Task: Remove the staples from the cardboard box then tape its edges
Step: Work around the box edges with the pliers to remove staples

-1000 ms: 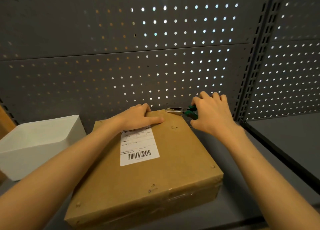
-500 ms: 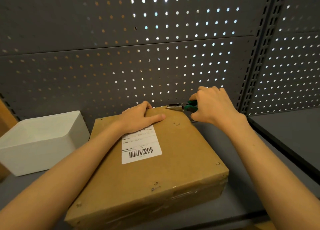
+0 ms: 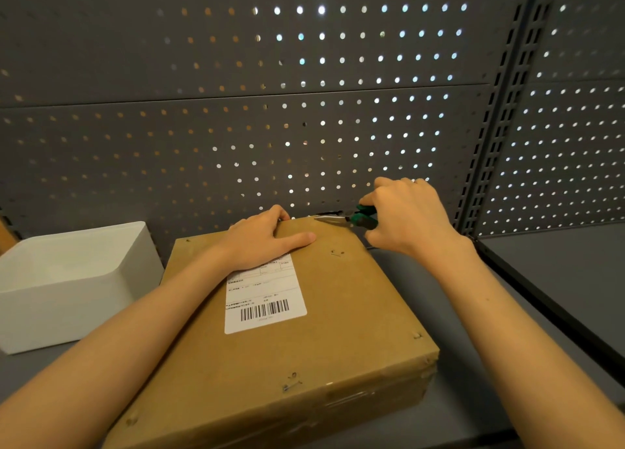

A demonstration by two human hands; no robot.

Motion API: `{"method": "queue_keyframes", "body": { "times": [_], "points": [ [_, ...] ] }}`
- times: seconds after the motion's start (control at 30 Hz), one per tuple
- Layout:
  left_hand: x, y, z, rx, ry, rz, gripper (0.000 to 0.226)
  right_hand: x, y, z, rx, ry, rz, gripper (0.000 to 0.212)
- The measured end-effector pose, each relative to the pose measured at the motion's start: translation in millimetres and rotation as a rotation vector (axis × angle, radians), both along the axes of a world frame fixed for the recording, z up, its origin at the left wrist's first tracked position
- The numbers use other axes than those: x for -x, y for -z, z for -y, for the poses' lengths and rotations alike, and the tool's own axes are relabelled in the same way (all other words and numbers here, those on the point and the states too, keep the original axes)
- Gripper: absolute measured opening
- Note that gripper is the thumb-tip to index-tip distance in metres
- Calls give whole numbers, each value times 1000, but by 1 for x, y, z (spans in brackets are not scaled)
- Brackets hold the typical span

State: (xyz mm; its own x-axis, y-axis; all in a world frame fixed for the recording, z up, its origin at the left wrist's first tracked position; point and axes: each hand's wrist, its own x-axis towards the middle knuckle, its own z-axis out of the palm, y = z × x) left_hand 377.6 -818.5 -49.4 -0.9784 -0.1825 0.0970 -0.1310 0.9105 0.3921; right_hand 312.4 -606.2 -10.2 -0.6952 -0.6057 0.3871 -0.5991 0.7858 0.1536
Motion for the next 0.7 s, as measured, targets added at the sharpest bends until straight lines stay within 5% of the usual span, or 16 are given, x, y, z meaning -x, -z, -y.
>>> {"method": "queue_keyframes", "body": {
  "times": [0.7],
  "points": [
    [0,-1,-1,8,5,0,57,-5,7,6,146,-73,77,39]
  ]
}}
